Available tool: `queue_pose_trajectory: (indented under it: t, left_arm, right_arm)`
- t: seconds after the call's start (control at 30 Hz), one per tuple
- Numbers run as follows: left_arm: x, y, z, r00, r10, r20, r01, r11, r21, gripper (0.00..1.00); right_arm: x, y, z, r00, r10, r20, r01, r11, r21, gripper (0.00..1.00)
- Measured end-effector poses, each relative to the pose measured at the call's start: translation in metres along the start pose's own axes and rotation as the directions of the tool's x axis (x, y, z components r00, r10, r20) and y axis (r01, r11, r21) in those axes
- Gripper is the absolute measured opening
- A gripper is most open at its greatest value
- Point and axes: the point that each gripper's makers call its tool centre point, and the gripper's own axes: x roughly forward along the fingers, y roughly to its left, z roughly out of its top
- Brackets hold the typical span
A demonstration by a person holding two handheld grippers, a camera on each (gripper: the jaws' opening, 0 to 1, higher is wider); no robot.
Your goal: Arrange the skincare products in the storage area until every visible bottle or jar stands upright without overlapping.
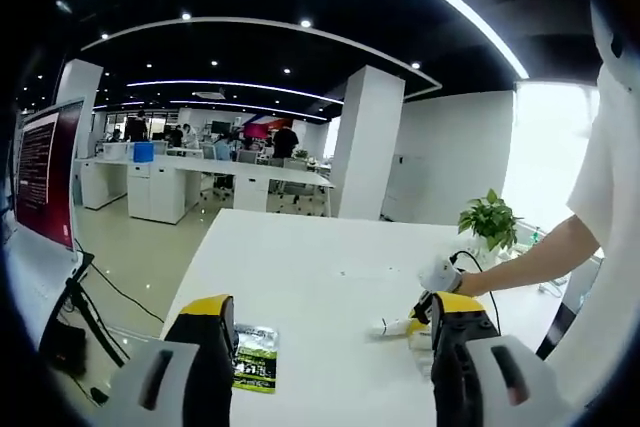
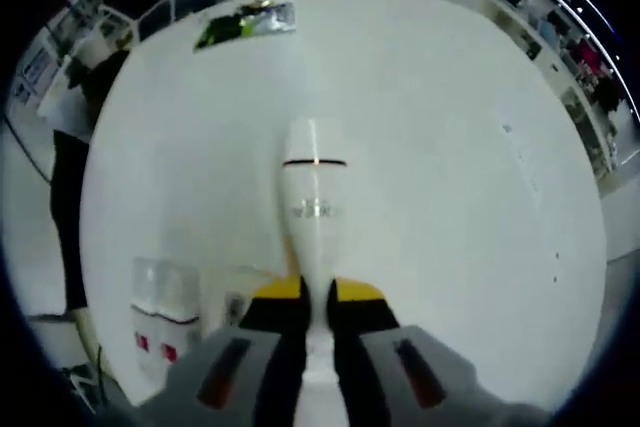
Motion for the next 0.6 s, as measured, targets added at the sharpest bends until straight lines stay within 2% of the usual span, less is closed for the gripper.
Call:
queue_pose_trajectory:
  t: [0.3, 0.43, 0.6]
  left_arm:
    - [0.002, 0.006, 0.003, 1.0, 0.004, 0.002, -0.004, 1.0, -0.004, 0.83]
    - [0.002, 0.007, 0.002, 1.0, 0.008, 0.0, -0.008, 1.0, -0.006, 0.83]
    - [0.001, 0.01, -0.002, 1.0, 0.014, -0.004, -0.014, 1.0, -0.014, 0.83]
  right_arm:
    - [0.003, -0.002, 0.007, 1.0, 0.025, -0.011, -0.025, 1.0, 0.011, 0.09]
    - [0.007, -0.005, 0.01, 0.999, 0.039, -0.018, -0.038, 0.998, 0.055, 0.1]
    - [0.017, -0.004, 0.007, 0.997, 0.014, -0.079, -0.015, 1.0, -0.014, 0.15]
